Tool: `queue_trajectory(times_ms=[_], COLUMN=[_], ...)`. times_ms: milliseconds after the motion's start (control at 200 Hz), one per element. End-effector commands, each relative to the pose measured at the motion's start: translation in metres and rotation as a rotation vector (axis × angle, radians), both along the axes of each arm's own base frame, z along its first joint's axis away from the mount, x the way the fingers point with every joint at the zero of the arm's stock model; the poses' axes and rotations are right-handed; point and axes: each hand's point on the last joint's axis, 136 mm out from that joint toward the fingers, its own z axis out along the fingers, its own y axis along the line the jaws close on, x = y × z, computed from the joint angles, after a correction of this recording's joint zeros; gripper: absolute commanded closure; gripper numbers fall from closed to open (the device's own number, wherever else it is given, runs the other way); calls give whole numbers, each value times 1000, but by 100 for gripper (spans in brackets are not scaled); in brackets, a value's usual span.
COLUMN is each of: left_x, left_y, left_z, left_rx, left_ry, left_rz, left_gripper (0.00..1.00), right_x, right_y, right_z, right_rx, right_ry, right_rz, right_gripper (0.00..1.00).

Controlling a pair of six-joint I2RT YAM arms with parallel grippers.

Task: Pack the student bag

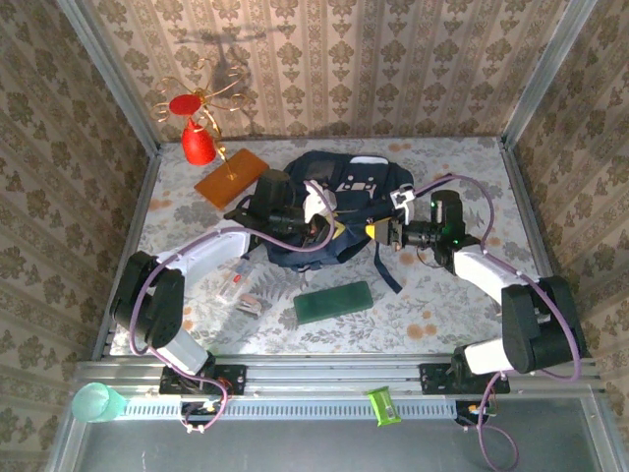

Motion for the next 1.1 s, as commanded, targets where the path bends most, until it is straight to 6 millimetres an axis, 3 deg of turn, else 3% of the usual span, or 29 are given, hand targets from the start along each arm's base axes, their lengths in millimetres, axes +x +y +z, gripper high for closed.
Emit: queue_trajectory(times_ms=[0, 160, 275, 440, 545, 710, 970, 1035, 1095], left_x=[-2, -4, -9, -11, -7, 0, 9, 11, 14], left_y=[-9, -10, -10, -8, -6, -4, -4, -4, -5], left_z=[57, 56, 60, 64, 64, 57, 38, 33, 30], left_rx=[-128, -129, -146, -157, -146, -123, -79, -68, -58], left_ry=[-153, -150, -164, -176, -187, -191, -193, -191, -190], left_rz=[-60, -63, -81, -90, -70, -38, -10, -2, 7], left_gripper=[100, 100, 100, 100, 100, 100, 100, 100, 100], right_x=[3, 17, 31, 33, 30, 25, 29, 32, 32], right_y=[-6, -27, -59, -95, -117, -141, -149, -130, -94], right_z=[5, -13, -37, -65, -74, -71, -56, -48, -36], right_rx=[-11, -121, -248, -386, -464, -517, -549, -500, -391], right_ry=[-24, 32, 134, 241, 277, 275, 247, 195, 126], right_rz=[-67, -257, -463, -656, -761, -874, -891, -786, -595], right_gripper=[100, 100, 100, 100, 100, 100, 100, 100, 100])
